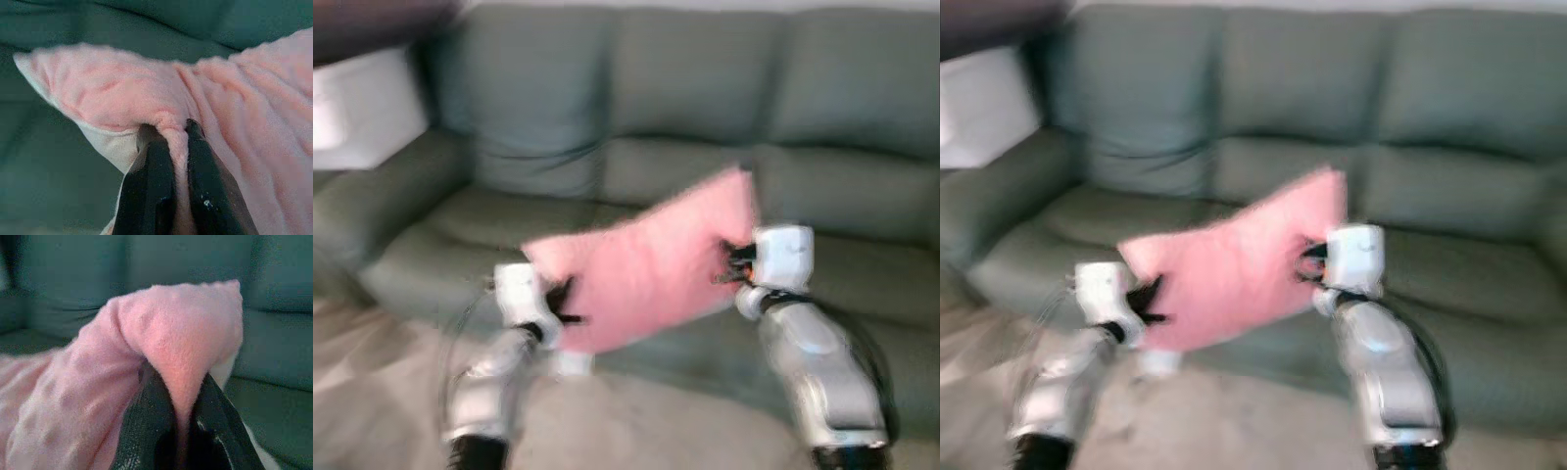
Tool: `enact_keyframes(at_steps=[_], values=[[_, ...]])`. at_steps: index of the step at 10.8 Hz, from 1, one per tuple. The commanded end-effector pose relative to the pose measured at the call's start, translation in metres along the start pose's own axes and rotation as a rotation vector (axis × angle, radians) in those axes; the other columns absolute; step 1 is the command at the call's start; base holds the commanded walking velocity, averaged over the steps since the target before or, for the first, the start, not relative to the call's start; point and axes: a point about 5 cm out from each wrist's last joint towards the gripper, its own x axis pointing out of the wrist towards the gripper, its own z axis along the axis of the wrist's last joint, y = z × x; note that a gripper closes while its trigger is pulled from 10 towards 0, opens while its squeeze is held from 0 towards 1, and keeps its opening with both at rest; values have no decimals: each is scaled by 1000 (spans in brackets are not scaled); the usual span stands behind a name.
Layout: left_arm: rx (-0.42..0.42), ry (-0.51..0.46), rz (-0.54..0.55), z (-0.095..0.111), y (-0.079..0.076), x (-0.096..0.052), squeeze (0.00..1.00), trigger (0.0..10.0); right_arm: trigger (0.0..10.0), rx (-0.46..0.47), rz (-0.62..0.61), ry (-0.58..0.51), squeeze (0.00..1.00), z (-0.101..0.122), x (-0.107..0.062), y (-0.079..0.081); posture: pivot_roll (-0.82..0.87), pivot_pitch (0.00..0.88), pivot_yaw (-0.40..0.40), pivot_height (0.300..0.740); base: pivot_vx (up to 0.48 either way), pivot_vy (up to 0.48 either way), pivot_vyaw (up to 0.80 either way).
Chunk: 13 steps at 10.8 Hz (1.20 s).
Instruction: Move the pillow to the sofa
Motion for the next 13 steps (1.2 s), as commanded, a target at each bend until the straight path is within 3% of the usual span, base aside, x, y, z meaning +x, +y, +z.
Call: enact_keyframes(at_steps=[1,5,13], values=[[18,-28,8,9,6,0,0,10000,10000,7,35,-35,0,8,3,10,-262,0,28,740,0,0,-788],[41,-77,59,18,15,0,0,10000,10000,8,34,-36,0,9,3,9,-264,0,27,740,0,0,-769],[80,-76,36,18,16,0,0,10000,10000,6,33,-41,0,8,2,10,-267,0,36,740,347,277,0]])
